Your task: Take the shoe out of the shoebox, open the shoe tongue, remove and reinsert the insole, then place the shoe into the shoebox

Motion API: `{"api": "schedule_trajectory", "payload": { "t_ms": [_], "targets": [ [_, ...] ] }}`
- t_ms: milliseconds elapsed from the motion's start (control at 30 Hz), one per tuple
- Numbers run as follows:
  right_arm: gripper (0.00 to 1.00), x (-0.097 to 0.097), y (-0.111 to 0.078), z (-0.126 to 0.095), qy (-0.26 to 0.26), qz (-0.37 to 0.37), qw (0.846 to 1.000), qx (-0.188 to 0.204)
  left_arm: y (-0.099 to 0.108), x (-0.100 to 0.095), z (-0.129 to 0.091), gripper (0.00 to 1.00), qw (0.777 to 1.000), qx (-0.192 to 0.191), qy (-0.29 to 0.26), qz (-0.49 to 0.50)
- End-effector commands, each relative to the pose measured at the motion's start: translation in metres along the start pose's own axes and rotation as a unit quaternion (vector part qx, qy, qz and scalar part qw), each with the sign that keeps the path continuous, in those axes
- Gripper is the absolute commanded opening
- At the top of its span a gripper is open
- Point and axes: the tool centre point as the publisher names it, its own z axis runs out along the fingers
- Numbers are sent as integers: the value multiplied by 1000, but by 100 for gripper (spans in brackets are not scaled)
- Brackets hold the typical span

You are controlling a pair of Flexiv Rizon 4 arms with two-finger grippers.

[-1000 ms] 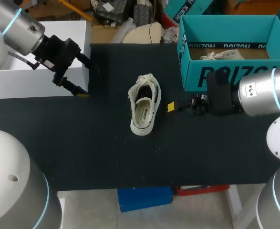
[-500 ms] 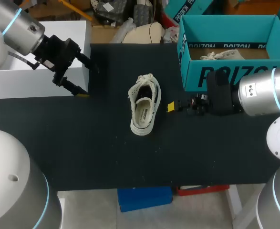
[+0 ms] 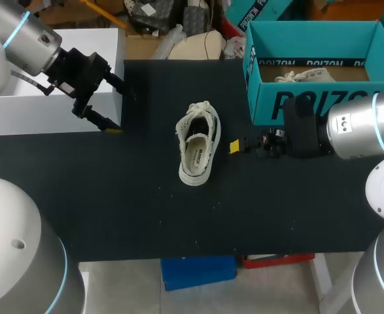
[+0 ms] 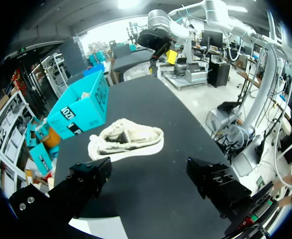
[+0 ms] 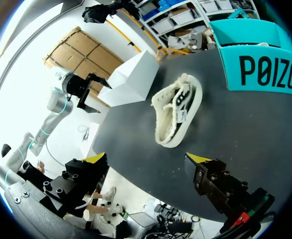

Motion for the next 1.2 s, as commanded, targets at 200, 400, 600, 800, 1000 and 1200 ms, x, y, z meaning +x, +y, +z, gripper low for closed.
{"api": "schedule_trajectory", "payload": {
  "t_ms": [200,400,600,800,1000,1200],
  "targets": [
    [100,1,0,1,-1,0,1000,0,0,1,0,100,1000,-2,0,0],
    [100,1,0,1,-1,0,1000,0,0,1,0,100,1000,-2,0,0],
    [100,1,0,1,-1,0,1000,0,0,1,0,100,1000,-2,0,0],
    [100,1,0,1,-1,0,1000,0,0,1,0,100,1000,-2,0,0],
    [100,1,25,29,-45,31,998,33,0,1,0,100,1000,-2,0,0],
    [100,-5,45,49,-159,91,979,87,0,1,0,100,1000,-2,0,0]
  ]
}}
